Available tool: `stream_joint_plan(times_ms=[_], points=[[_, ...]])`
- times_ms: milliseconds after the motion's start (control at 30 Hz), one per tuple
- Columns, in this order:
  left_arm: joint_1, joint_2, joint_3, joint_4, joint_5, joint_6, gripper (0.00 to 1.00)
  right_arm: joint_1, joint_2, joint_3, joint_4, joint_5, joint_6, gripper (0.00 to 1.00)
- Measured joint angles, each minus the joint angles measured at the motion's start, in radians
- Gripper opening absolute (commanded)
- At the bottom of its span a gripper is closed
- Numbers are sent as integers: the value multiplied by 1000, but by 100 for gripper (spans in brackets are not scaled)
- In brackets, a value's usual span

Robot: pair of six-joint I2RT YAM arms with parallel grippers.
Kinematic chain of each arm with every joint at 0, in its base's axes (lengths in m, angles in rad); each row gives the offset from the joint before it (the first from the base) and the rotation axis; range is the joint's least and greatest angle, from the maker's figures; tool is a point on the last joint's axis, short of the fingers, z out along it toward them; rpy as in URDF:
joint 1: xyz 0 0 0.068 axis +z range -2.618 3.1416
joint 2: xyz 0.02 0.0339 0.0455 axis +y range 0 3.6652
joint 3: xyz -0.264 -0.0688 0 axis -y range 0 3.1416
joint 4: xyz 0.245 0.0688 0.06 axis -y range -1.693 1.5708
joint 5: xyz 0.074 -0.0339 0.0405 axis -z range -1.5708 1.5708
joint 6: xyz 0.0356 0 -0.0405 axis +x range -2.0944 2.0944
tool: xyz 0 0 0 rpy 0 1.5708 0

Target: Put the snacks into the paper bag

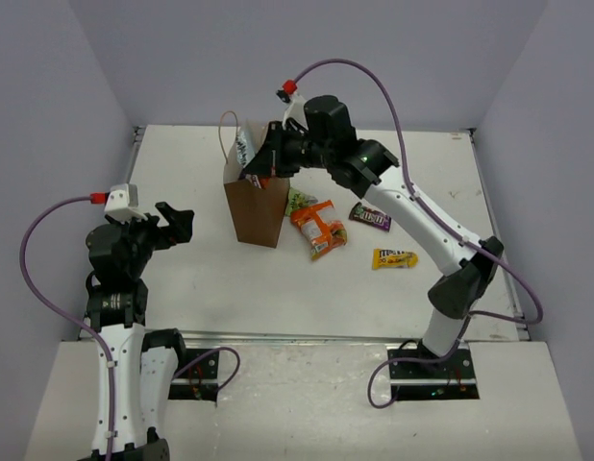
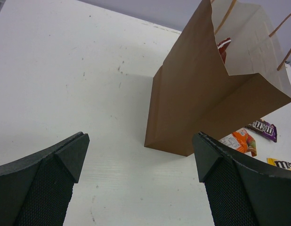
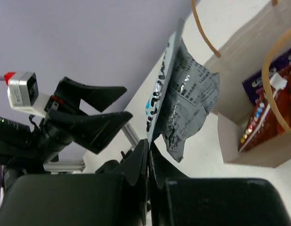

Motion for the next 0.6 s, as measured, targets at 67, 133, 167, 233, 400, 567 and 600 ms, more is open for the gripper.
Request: stream_joint_plan(times_ms=[67,133,167,233,400,567,600], points=[[0,0,0,0,0,0,100,0,71,87,-23,-16,2,0],[0,-1,0,0,0,0,100,0,135,171,-47,-21,4,0],[0,-2,0,0,0,0,100,0,165,212,-60,-21,5,0],[0,-2,0,0,0,0,100,0,214,278,-77,-13,5,0],[0,-3,0,0,0,0,100,-1,233,293,-89,39,12,7],[0,-3,0,0,0,0,100,-3,226,261,-78,91,27,91],[0,-3,0,0,0,0,100,-3,226,256,-79,100,23,92]])
